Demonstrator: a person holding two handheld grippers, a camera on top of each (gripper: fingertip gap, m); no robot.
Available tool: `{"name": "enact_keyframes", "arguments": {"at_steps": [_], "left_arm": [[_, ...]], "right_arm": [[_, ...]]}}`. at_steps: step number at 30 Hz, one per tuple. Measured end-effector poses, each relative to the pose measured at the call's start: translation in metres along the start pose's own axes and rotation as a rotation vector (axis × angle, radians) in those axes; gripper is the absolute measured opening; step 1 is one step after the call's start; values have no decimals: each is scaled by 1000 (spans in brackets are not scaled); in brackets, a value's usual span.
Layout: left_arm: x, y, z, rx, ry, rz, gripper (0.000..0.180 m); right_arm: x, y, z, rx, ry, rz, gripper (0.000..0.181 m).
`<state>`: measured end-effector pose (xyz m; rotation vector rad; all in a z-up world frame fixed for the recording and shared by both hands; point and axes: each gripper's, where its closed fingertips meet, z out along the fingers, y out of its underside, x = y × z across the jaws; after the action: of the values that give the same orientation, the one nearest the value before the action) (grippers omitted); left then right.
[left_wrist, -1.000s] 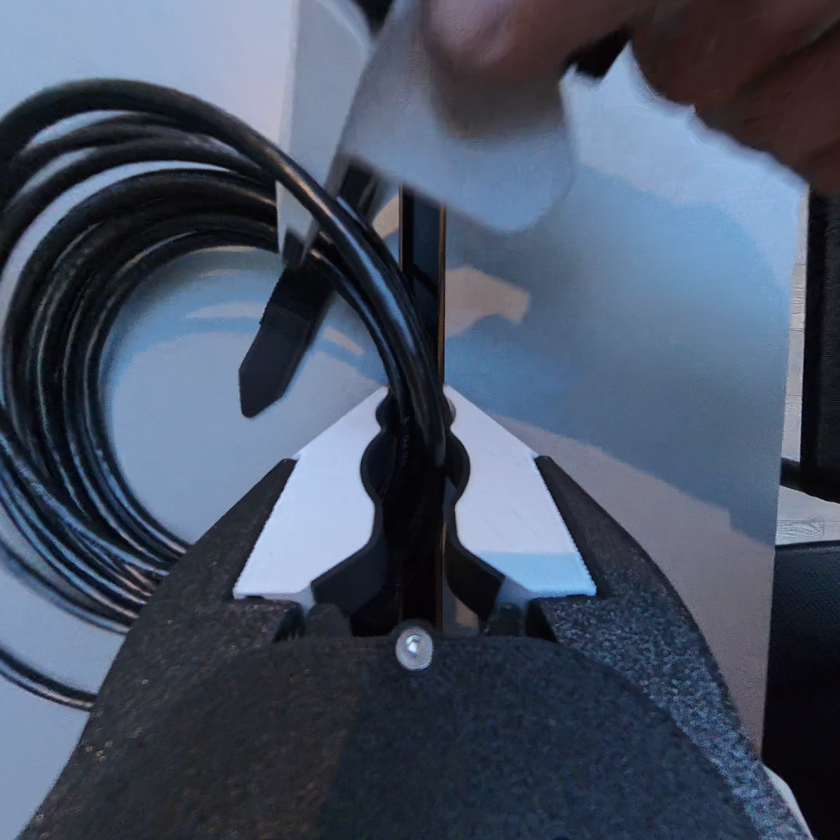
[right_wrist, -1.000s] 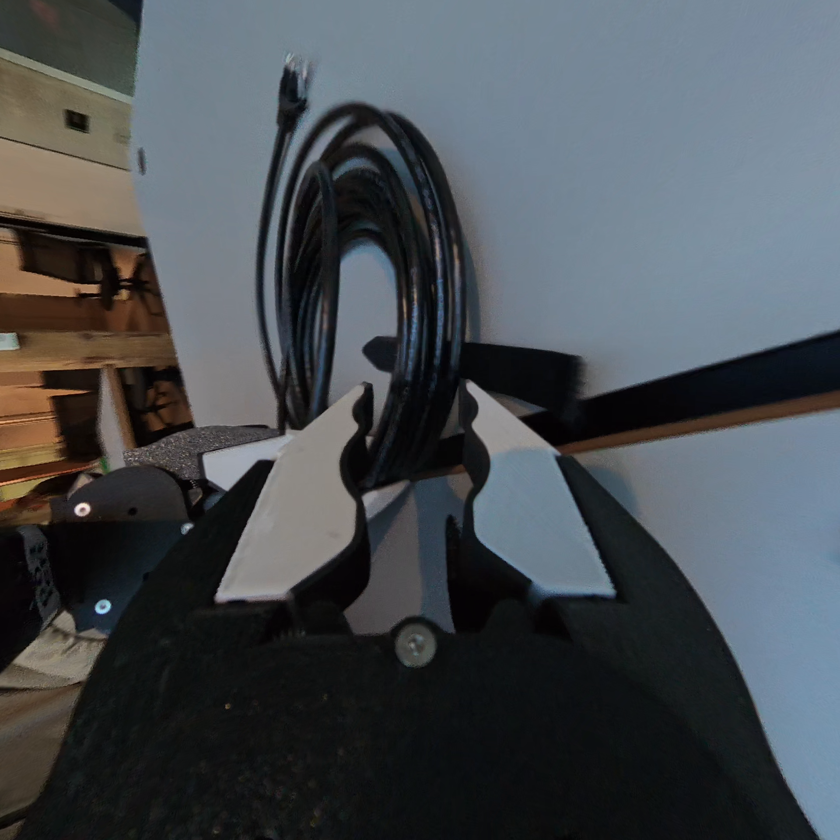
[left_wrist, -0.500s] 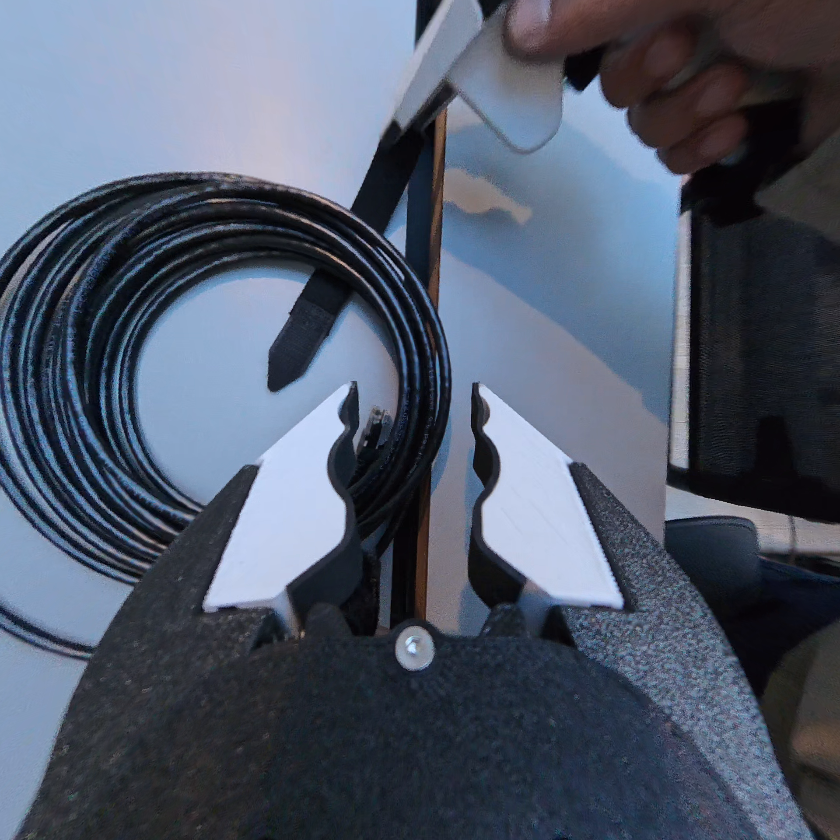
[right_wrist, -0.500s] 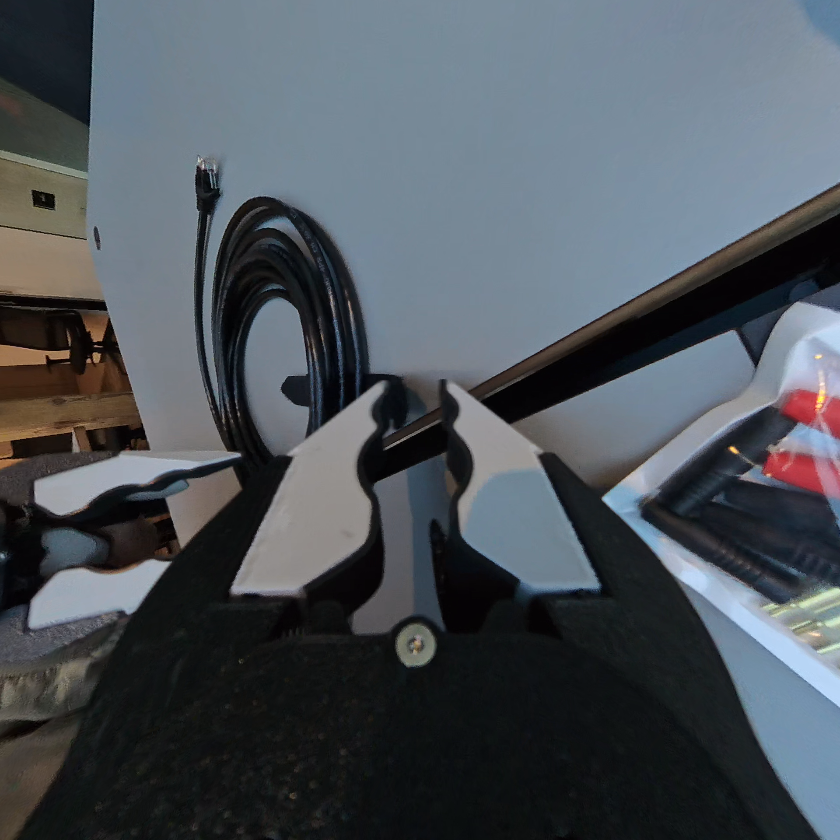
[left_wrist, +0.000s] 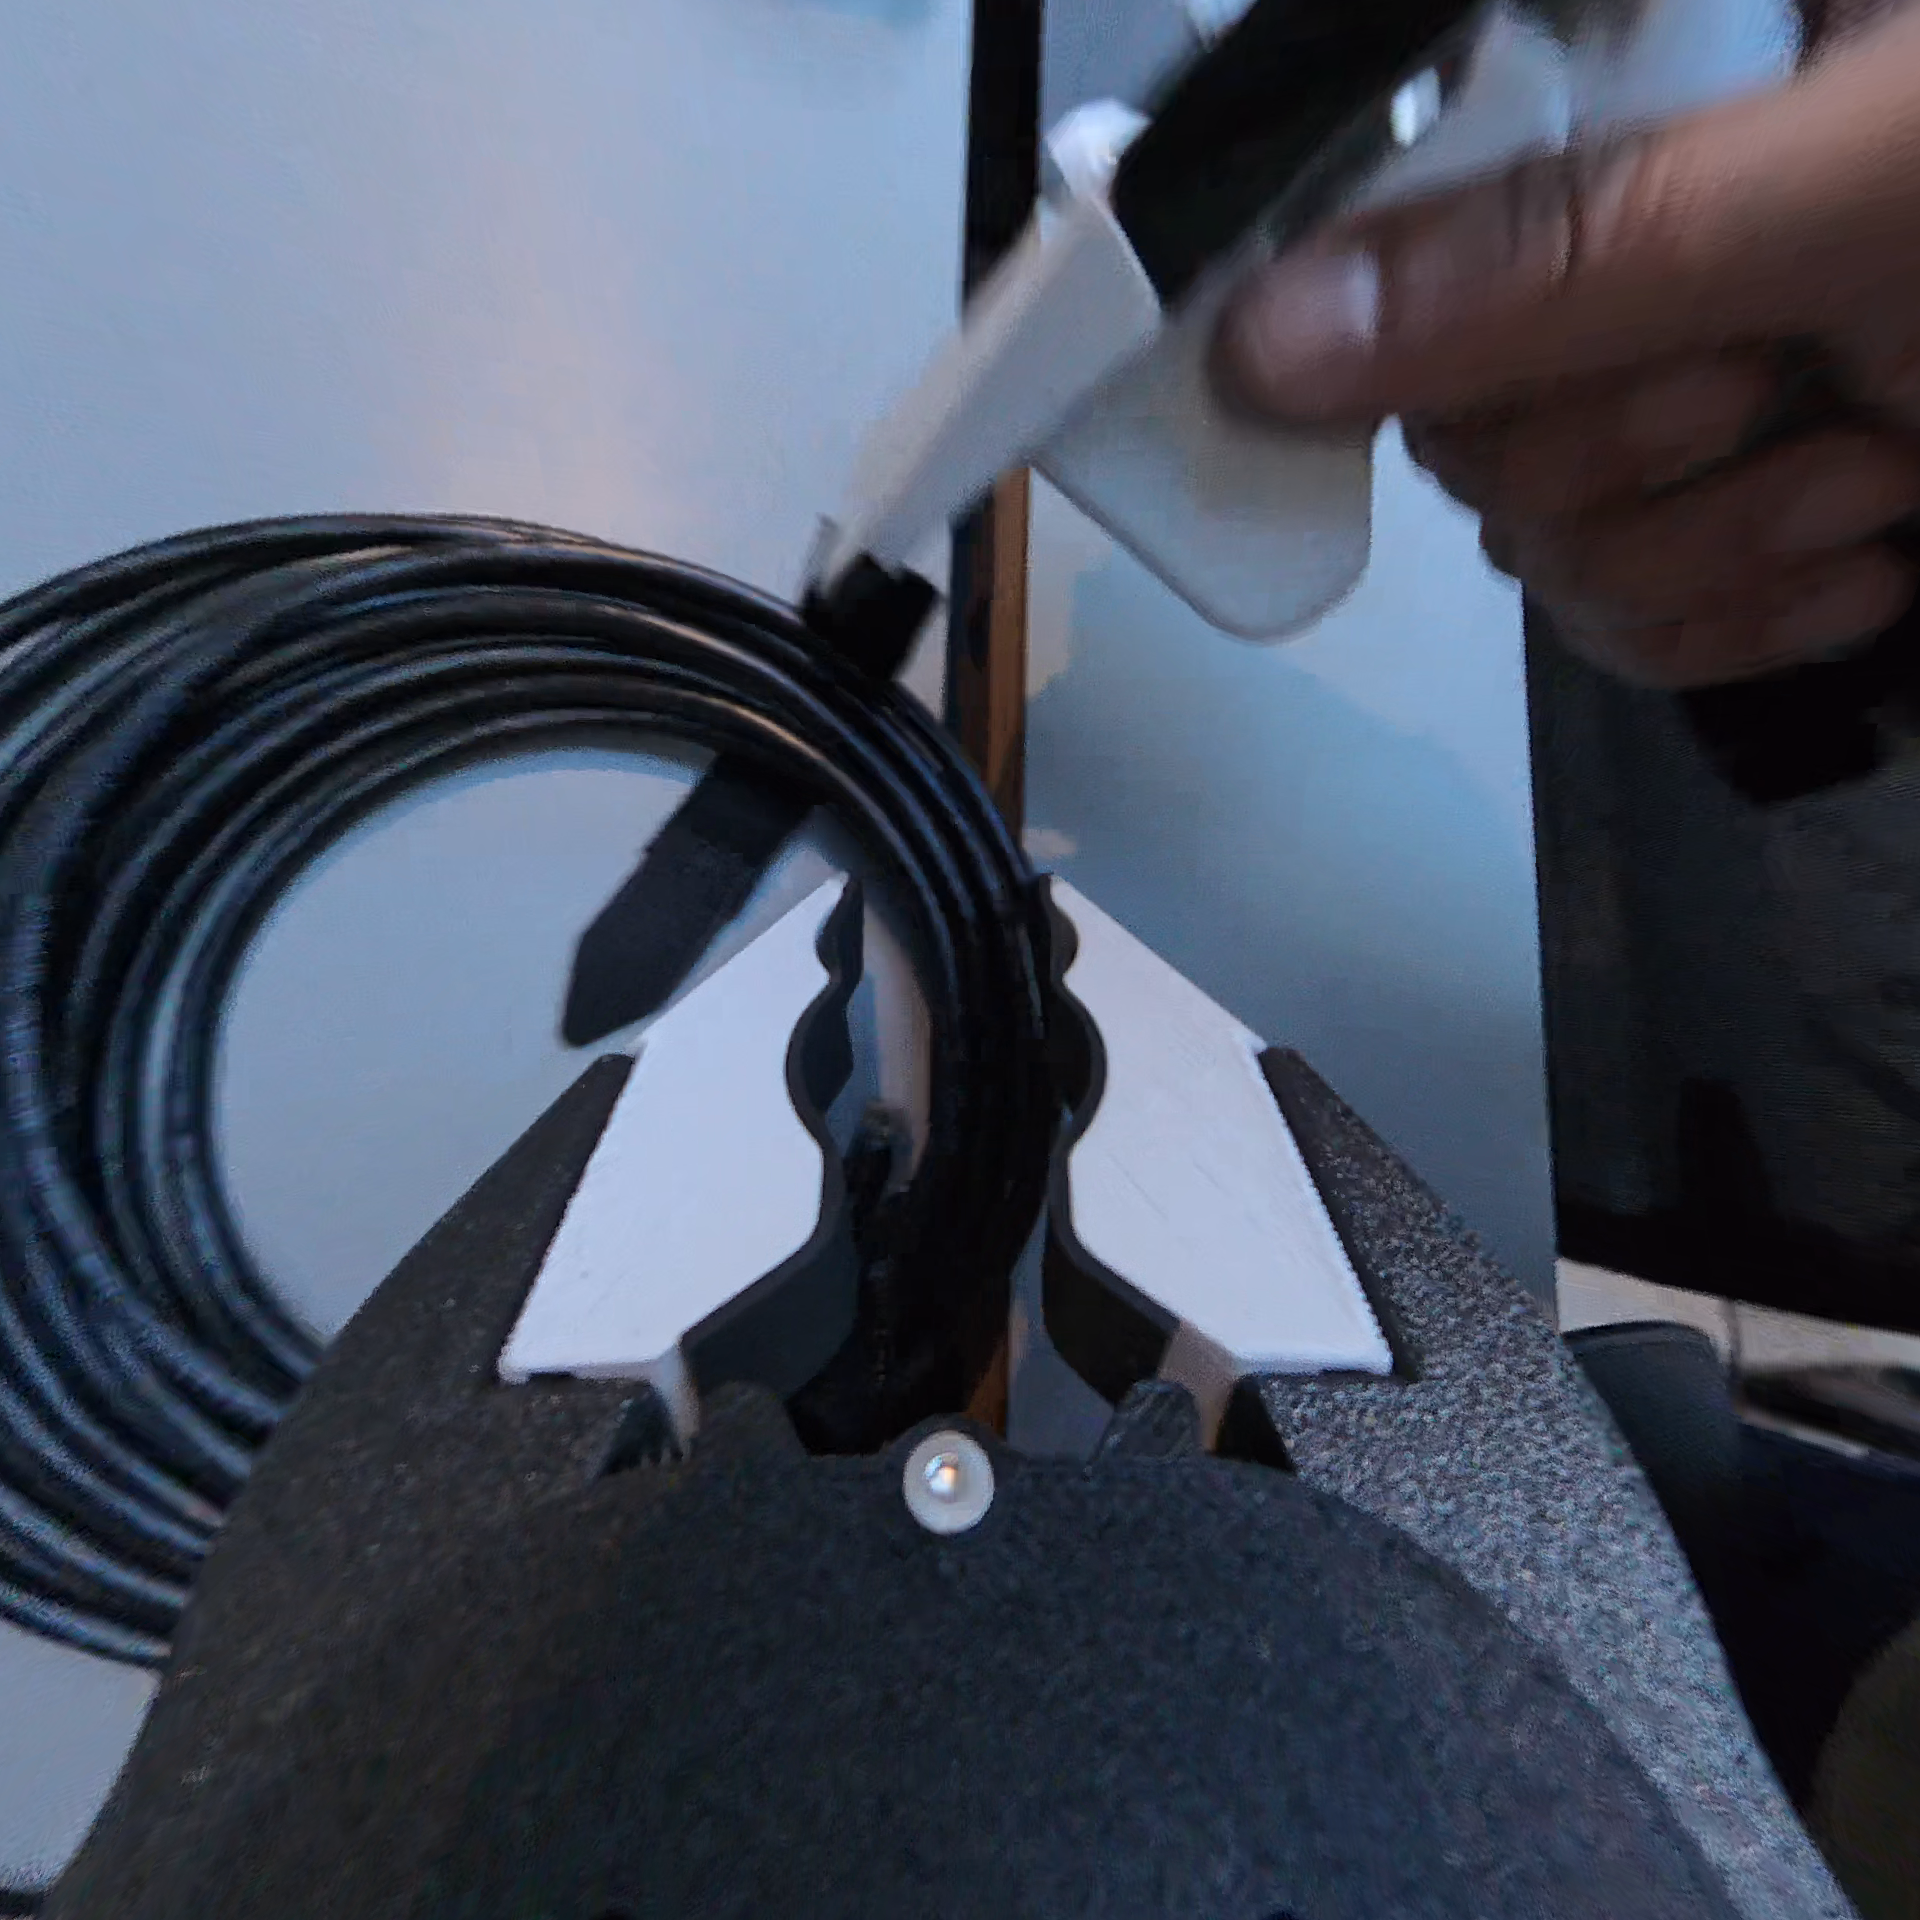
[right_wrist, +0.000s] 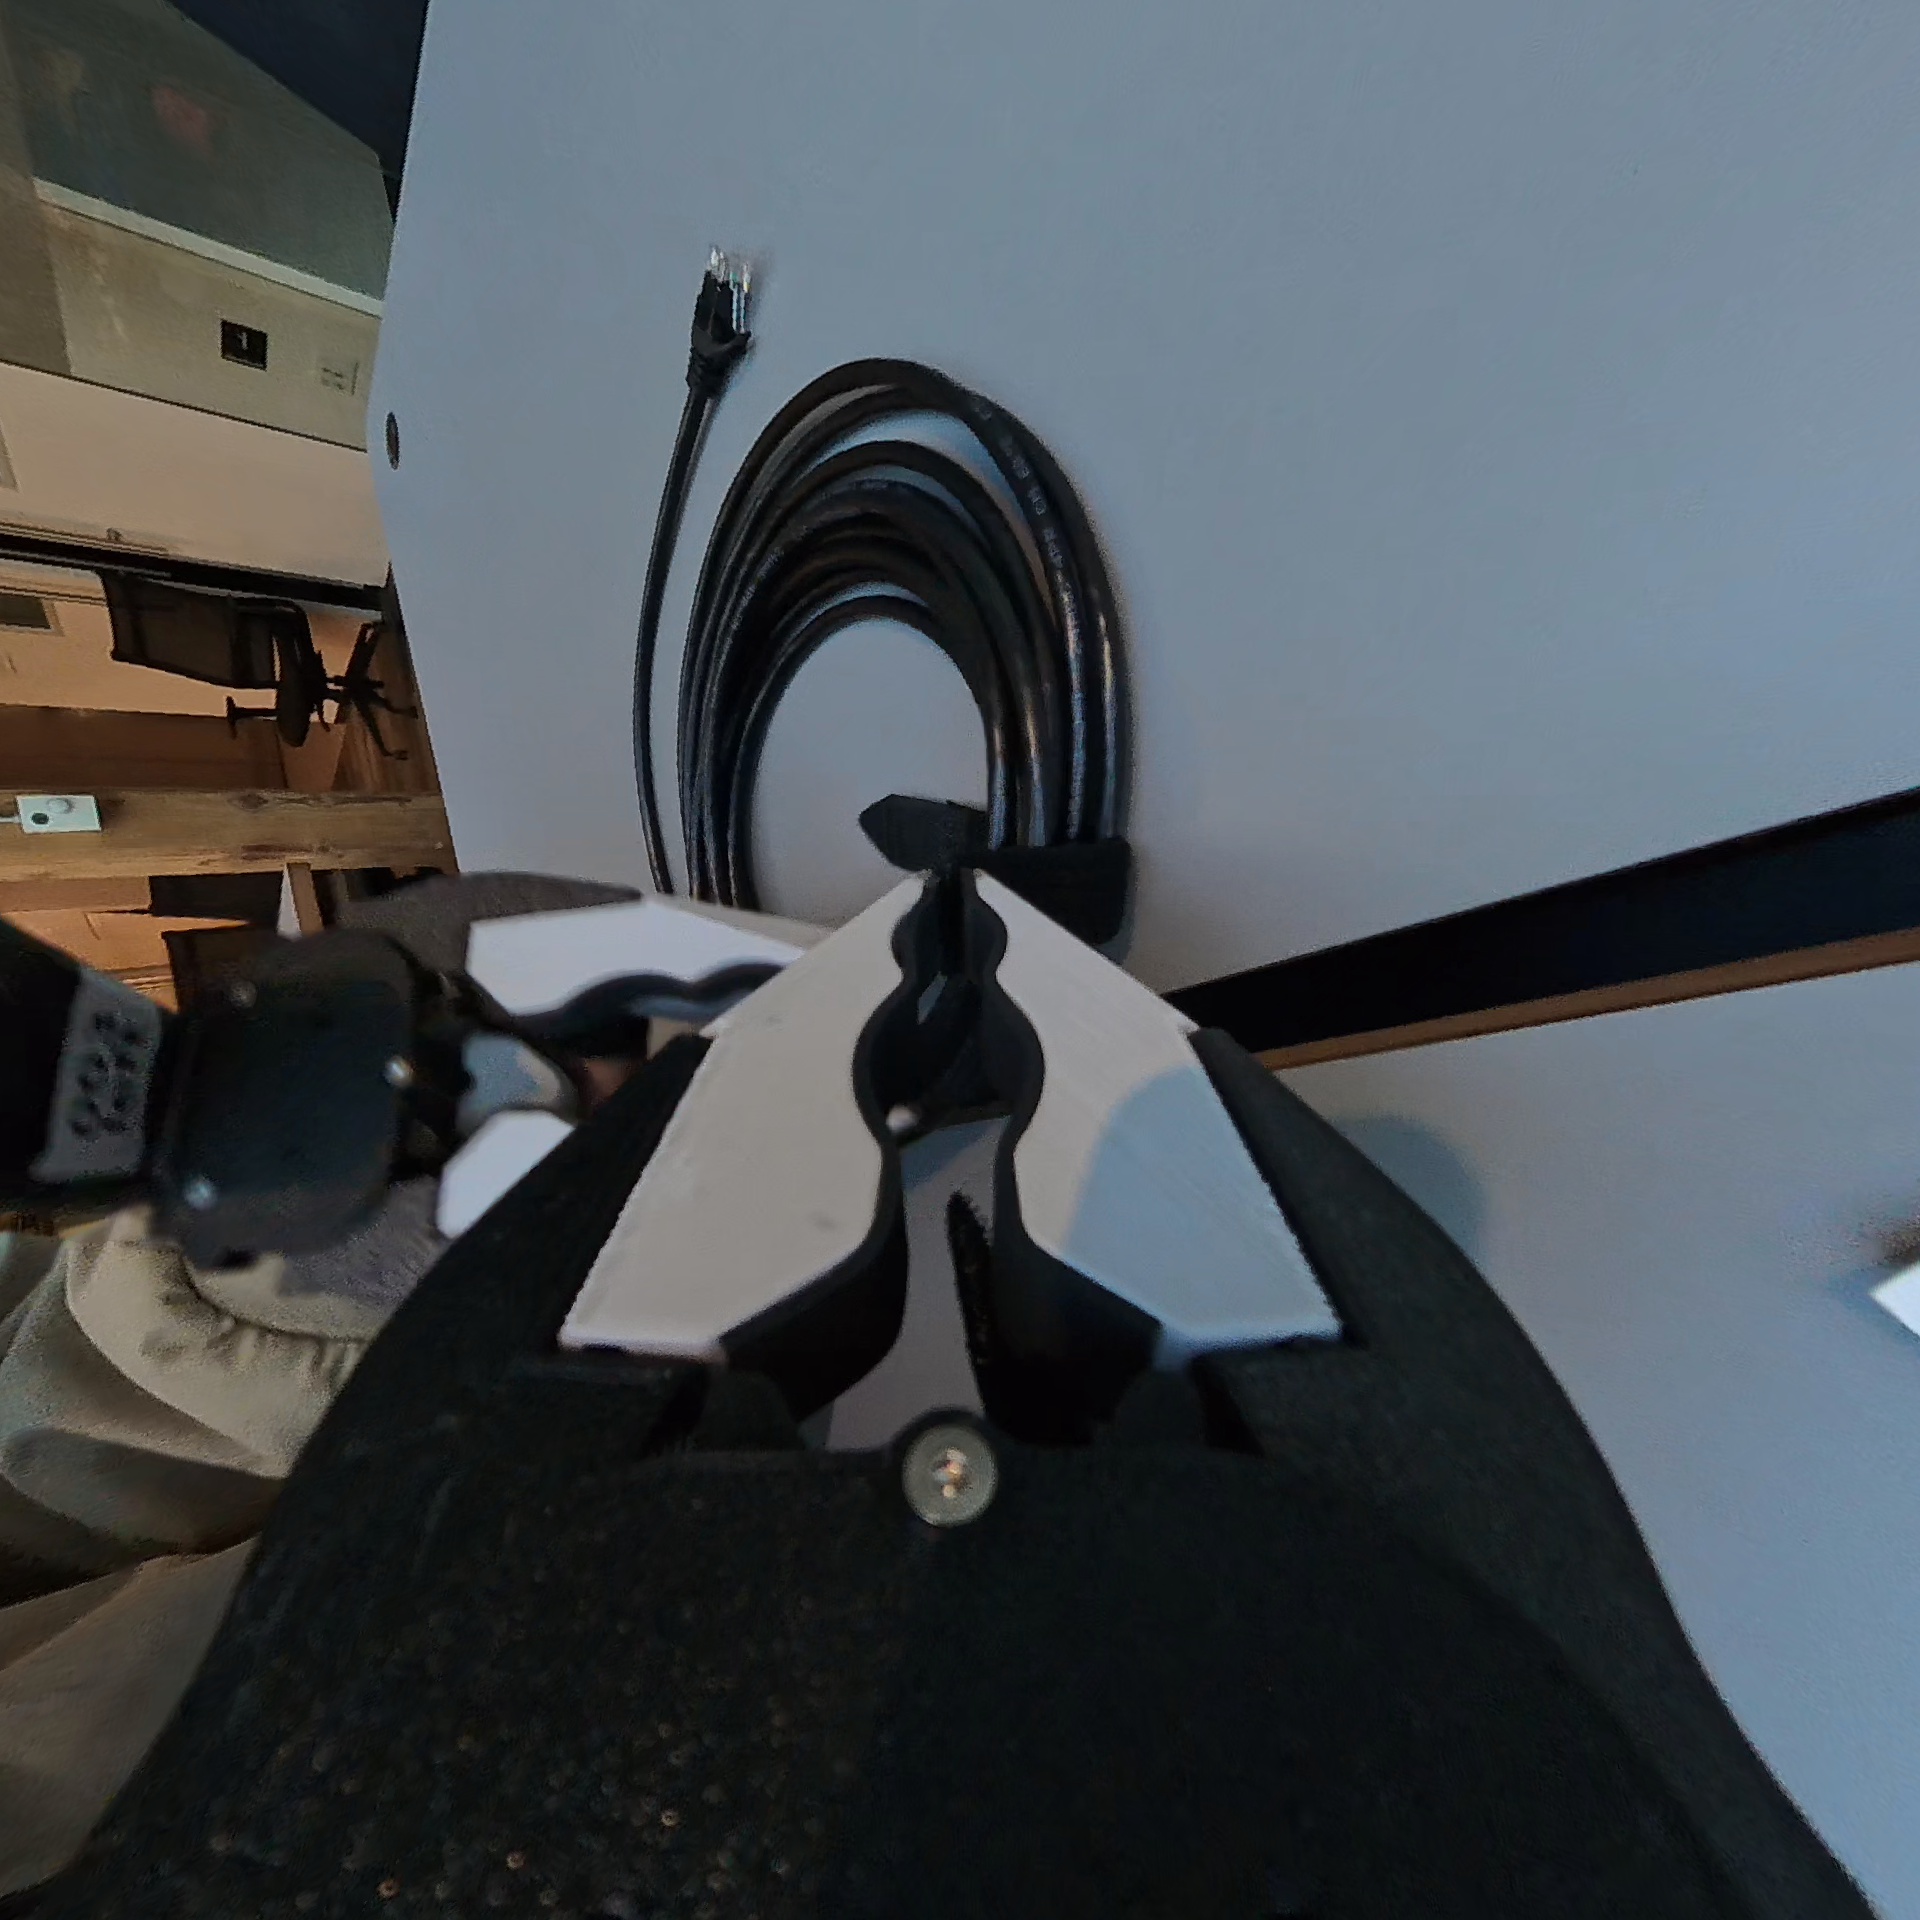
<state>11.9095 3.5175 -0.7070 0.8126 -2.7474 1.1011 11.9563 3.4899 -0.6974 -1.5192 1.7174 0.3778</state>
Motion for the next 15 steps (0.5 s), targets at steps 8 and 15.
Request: {"name": "enact_keyframes", "arguments": {"at_steps": [8,15], "left_arm": [[-65,9,-5,-57,19,188,41],[-68,8,5,-68,-29,322,20]], "right_arm": [[0,0,-4,42,-36,34,2],[-8,-1,13,75,-71,21,2]]}}
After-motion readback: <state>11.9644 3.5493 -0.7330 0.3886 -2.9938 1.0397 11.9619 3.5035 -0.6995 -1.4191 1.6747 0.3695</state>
